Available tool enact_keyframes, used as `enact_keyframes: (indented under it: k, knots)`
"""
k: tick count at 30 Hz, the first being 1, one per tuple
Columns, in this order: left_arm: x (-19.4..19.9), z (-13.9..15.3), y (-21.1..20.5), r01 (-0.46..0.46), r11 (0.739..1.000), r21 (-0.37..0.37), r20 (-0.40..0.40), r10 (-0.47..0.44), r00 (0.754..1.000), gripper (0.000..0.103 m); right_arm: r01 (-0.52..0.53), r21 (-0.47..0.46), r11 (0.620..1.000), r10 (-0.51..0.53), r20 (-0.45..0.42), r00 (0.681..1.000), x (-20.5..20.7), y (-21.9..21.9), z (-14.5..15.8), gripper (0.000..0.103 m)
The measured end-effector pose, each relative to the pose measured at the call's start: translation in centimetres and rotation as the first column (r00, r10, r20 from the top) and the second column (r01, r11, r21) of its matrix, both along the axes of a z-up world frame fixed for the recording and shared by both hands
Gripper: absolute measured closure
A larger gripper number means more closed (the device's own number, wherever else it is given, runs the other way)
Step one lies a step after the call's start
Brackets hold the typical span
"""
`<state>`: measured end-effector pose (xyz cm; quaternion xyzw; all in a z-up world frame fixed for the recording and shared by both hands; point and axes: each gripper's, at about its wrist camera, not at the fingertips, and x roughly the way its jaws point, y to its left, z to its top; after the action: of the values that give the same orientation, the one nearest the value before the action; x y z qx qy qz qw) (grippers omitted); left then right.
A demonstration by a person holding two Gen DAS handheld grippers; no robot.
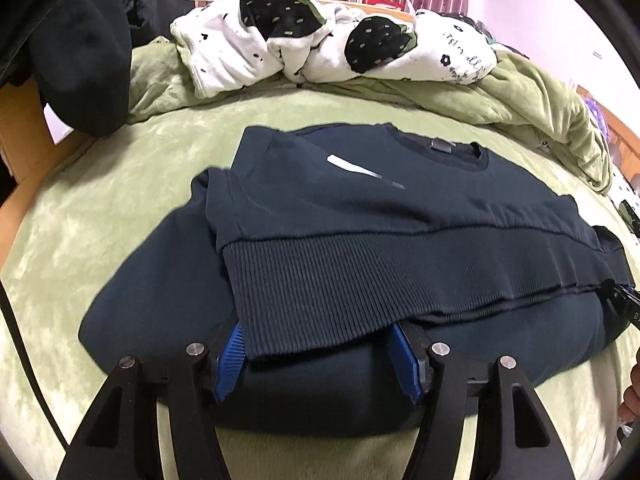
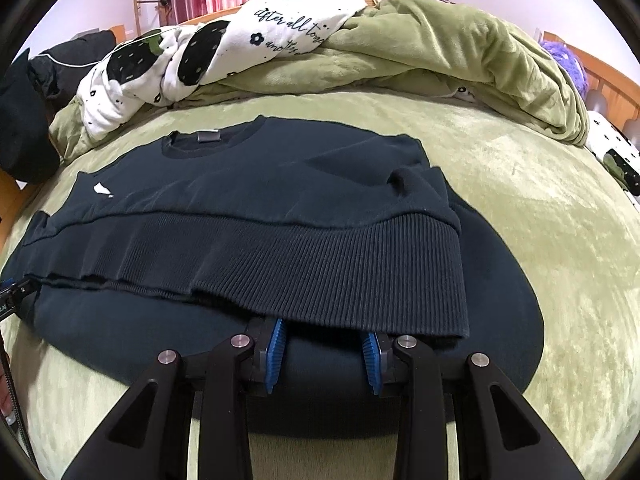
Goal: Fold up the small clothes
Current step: 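Grasp the sweatshirt's ribbed hem with both tools, then fold the held hem up toward the collar with both tools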
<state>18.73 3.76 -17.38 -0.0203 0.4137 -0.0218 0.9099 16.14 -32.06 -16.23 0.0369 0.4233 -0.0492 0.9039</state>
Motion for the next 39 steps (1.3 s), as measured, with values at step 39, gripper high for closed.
enact_keyframes:
  k: [39]
  knots:
    - [13.4, 0.6, 0.8, 0.109, 0.994, 0.028, -0.033, -0.108, 0.994, 0.042, -0.046, 0.027, 0.999, 0.046, -0.002, 0.999, 12.5, -4.3, 0.7, 0.039]
